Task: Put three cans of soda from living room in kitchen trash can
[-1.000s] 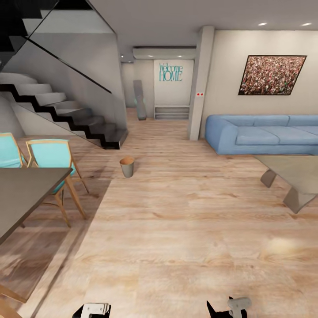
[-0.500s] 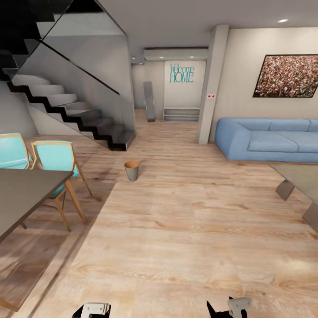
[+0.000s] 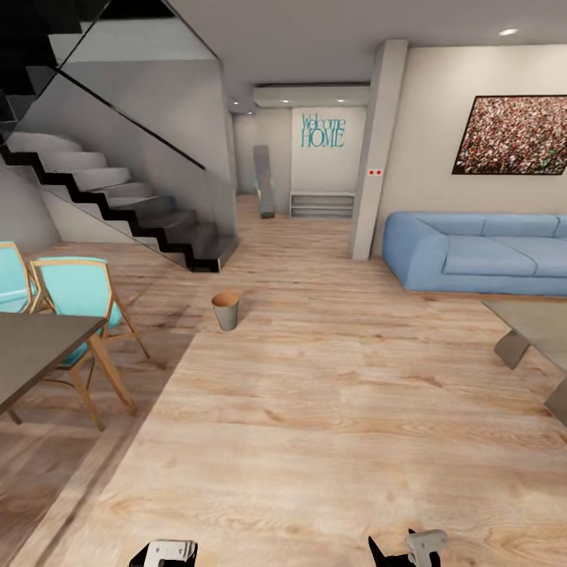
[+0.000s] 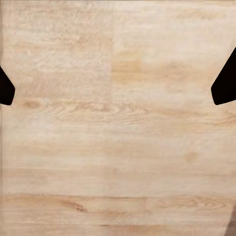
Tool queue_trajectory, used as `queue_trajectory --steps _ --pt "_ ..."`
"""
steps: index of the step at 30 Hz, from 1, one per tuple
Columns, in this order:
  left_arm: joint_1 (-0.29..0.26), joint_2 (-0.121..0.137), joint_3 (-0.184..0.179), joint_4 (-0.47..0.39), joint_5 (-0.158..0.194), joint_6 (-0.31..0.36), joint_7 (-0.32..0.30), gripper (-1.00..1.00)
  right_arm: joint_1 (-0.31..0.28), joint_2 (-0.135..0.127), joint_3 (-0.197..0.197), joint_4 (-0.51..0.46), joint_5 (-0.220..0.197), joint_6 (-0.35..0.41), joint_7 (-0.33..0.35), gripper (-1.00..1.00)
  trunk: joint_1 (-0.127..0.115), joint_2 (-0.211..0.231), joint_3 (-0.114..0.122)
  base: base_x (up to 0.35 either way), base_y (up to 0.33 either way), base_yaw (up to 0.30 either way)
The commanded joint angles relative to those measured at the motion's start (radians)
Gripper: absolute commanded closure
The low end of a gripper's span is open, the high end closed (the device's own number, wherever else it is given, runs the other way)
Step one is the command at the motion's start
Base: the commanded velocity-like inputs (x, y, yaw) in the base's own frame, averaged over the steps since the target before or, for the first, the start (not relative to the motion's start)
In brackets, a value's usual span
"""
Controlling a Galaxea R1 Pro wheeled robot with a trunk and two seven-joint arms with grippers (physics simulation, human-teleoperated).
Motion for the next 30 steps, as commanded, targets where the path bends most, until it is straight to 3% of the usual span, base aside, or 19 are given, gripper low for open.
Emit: queue_trajectory --steps 1,15,21,30 --pt "0.000 0.000 0.000 0.000 0.000 0.000 0.000 -1.00 0.000 0.000 0.000 0.000 0.000 0.000 0.000 -1.00 0.000 0.000 0.000 0.289 -0.191 0.016" --pt "0.000 0.000 0.000 0.000 0.000 0.000 0.000 -1.00 0.000 0.000 0.000 0.000 0.001 -0.001 0.000 -1.00 0.000 0.000 0.000 0.289 -0.191 0.098" --pt "0.000 0.000 0.000 0.000 0.000 0.000 0.000 -1.00 0.000 0.001 0.000 0.000 0.038 -0.001 -0.001 -1.00 0.000 0.000 0.000 0.289 -0.191 0.132" --pt "0.000 0.000 0.001 0.000 0.000 0.000 0.000 -1.00 0.000 0.001 0.000 0.000 0.045 -0.002 -0.002 -1.00 0.000 0.000 0.000 0.289 -0.191 0.134"
